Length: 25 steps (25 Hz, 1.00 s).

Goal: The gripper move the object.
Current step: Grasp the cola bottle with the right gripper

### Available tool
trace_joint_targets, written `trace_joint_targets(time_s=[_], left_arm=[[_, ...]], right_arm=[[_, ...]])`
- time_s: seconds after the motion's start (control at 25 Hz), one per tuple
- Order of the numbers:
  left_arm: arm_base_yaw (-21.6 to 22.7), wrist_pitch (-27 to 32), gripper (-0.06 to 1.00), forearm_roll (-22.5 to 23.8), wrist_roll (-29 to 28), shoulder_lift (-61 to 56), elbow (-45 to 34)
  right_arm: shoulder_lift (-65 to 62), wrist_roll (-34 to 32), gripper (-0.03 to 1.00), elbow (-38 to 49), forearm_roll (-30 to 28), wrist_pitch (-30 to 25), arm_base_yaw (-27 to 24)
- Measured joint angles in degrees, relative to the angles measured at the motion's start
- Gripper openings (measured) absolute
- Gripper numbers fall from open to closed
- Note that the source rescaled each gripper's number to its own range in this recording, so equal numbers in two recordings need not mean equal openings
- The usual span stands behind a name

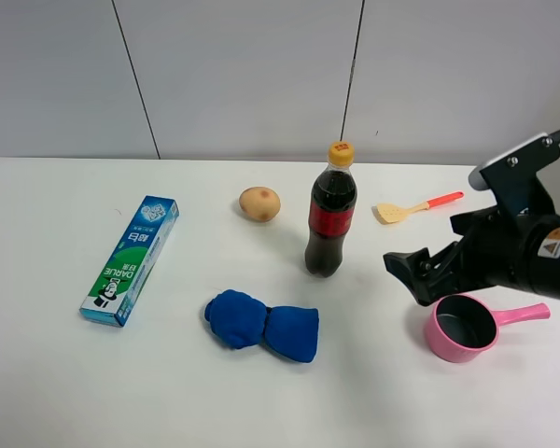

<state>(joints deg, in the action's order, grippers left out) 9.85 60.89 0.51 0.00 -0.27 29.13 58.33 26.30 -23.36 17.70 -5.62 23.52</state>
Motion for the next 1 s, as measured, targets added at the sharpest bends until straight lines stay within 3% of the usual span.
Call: trace_joint_targets(time_s=[0.2,0.44,0.68,1.0], left_arm=[[0.0,0.0,1.00,0.0,0.0,0.0,0.0],[0.0,0.0,1.00,0.0,0.0,0.0,0.0],[0.0,0.0,1.00,0.0,0.0,0.0,0.0],[0.0,0.0,1.00,0.0,0.0,0.0,0.0]], right_arm=[[0.2,0.0,1.00,8.3,-0.1,17.3,3.6],[2.7,-0.9,1.00,10.9,-4.7,26.9,4.2],[15.2,-9.9,1.00,10.9,-11.9,39.3,4.2],[32.0,-21.0,1.00,10.8,-20.0,63.2,4.2]])
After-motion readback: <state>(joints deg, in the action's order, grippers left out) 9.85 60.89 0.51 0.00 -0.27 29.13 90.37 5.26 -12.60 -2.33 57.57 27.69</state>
